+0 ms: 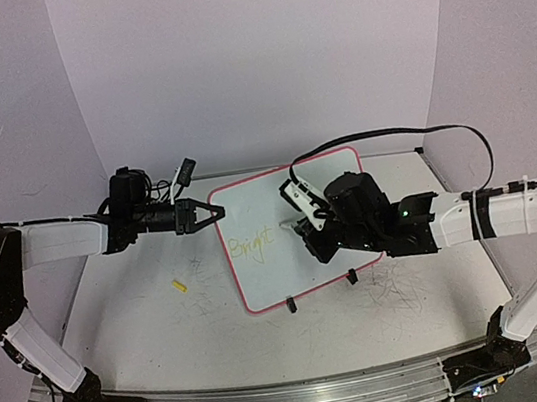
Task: Write a sentence on the whiteboard
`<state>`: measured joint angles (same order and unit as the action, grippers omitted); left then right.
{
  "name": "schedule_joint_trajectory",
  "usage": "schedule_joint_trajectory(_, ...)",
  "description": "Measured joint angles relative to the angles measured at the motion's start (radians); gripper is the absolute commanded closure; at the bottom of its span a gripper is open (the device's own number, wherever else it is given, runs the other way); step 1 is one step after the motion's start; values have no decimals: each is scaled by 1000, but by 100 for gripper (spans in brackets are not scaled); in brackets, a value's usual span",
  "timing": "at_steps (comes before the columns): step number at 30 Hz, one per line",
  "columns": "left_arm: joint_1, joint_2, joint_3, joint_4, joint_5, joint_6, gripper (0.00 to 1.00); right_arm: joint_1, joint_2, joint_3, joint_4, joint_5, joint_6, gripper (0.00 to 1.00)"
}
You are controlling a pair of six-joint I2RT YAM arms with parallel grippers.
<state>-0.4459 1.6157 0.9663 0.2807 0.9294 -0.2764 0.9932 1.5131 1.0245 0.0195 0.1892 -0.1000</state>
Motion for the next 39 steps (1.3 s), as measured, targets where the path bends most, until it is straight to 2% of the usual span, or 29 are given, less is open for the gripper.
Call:
schedule_joint_trajectory(11,-28,-54,-33,-2,-47,48,100,0,0,-14,23,-24,0,100)
schedule_joint_trajectory(19,-67,-108,-64,-2,-111,87,100,12,-51,-96,23,-21,0,100)
schedule_joint_trajectory(39,-72,-109,-64,-2,-119,95,100,14,-67,-100,48,13,-1,100)
